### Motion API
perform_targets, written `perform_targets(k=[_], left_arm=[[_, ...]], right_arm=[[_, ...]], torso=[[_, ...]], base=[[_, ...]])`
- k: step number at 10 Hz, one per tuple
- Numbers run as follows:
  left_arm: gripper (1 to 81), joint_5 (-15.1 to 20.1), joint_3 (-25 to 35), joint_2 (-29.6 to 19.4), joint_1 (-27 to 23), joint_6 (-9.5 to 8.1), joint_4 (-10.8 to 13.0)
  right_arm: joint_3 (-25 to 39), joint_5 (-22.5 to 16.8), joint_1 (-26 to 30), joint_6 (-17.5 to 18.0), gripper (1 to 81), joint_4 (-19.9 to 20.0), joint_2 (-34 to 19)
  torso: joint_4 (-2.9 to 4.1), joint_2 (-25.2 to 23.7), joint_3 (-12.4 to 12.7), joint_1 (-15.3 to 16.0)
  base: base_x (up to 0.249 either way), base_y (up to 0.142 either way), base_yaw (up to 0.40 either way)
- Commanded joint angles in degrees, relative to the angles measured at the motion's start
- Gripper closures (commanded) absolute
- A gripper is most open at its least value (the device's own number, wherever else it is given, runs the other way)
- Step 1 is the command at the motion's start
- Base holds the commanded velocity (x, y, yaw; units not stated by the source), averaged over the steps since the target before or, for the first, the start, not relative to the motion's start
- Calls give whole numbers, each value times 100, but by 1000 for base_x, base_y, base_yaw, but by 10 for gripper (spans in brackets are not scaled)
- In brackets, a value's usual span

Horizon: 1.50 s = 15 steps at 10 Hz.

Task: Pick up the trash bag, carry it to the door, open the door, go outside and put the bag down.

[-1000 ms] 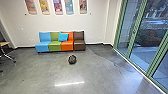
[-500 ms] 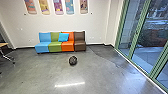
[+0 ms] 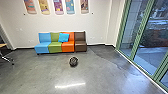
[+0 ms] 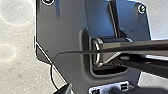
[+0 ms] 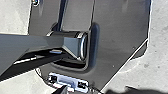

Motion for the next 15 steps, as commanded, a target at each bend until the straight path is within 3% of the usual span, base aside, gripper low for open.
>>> perform_targets(k=[1,15], left_arm=[[10,331,10,-18,-169,-7,-38],[10,331,10,-18,-168,-7,-29]], right_arm=[[9,-374,154,-31,10,-35,-33],[0,-392,163,-31,10,-27,-24]], torso=[[0,0,0,0],[0,0,0,0]], base=[[141,78,0],[137,39,0]])
